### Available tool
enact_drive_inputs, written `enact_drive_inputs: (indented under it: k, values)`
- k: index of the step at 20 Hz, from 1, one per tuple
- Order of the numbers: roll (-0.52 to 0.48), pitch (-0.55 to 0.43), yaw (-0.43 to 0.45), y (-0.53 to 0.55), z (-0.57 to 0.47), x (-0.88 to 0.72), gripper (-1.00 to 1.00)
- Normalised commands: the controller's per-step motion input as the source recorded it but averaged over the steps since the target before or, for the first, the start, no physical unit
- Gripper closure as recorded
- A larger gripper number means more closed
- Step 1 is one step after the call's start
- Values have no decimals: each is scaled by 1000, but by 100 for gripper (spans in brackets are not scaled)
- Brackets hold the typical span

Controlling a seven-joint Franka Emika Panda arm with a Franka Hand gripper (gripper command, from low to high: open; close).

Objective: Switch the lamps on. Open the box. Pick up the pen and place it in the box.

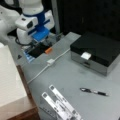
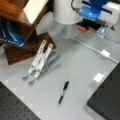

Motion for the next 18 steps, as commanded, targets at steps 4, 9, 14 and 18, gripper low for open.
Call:
enact_drive_inputs:
  k: [4, 9, 14, 18]
  values:
    - [-24, -77, -115, 463, -215, -256, -100]
    - [33, -83, -88, 283, -192, -186, -100]
    - [78, -125, -74, 62, -220, -195, -100]
    - [109, -157, -35, -44, -250, -246, -100]
